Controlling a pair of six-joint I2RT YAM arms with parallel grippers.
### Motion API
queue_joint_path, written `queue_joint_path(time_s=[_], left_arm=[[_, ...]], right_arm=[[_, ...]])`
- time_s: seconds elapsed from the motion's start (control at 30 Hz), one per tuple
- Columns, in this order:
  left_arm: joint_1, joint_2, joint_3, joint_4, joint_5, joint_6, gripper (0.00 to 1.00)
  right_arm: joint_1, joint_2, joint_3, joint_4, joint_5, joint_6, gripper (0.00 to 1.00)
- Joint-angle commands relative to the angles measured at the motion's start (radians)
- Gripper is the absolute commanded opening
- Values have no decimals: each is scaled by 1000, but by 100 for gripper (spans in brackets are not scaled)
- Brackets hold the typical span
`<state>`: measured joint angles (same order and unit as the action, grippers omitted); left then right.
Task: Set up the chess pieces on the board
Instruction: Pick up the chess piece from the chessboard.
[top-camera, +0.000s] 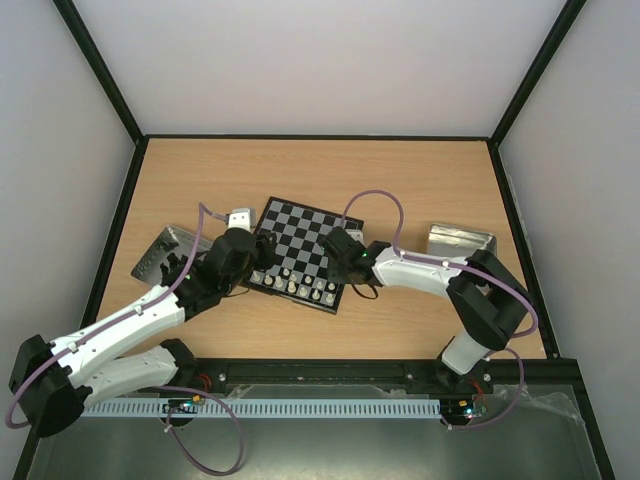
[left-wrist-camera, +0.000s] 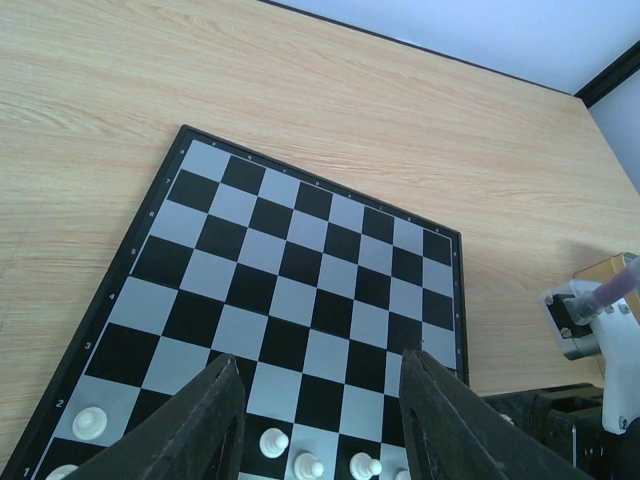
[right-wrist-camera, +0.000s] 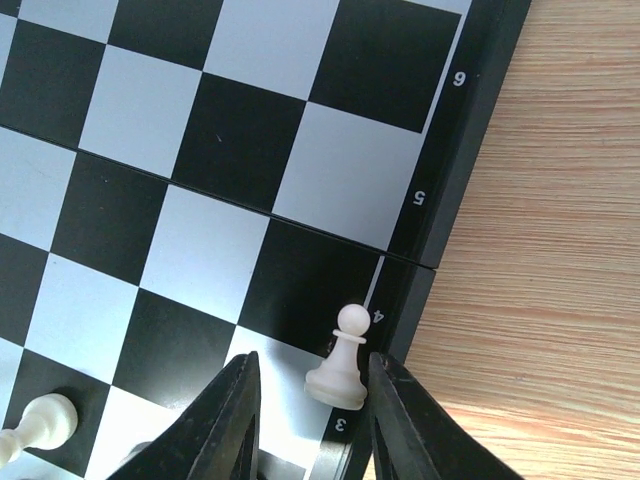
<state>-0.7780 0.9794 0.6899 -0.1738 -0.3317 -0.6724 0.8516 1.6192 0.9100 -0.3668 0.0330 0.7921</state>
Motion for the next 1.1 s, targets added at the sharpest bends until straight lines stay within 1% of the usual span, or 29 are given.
queue_joint_path(time_s=[0.0,0.07,0.33,0.43,0.5,0.6,0.7,0.8,0.87,0.93,1.07], left_arm=[[8,-12,-11,12,4,10,45],[8,-11,-12,13,5,11,45],[11,-6,-12,14,13,9,45],[12,-6,-10,13,13,9,45],[13,-8,-10,11,14,8,45],[18,-9,-10,9,22,3,45],[28,-12,-9,9,51,-1,45],[58,-13,-1,13,126,-5,47],[91,-12,11,20,211,-5,49],[129,-6,25,23,314,-17,53],[222,13,55,31,527,-57,57]], right_arm=[[7,22,25,-42,35,11,29],[9,29,24,-42,40,13,29],[9,52,29,-27,60,20,22],[9,52,28,-25,65,23,15],[9,47,25,-18,63,21,12],[8,38,23,-7,64,10,11],[9,8,11,45,54,-24,11],[7,-50,-24,163,22,-100,11],[9,-87,-38,248,-2,-167,11],[7,-123,-51,345,-27,-243,12],[7,-172,-76,555,-117,-383,14]])
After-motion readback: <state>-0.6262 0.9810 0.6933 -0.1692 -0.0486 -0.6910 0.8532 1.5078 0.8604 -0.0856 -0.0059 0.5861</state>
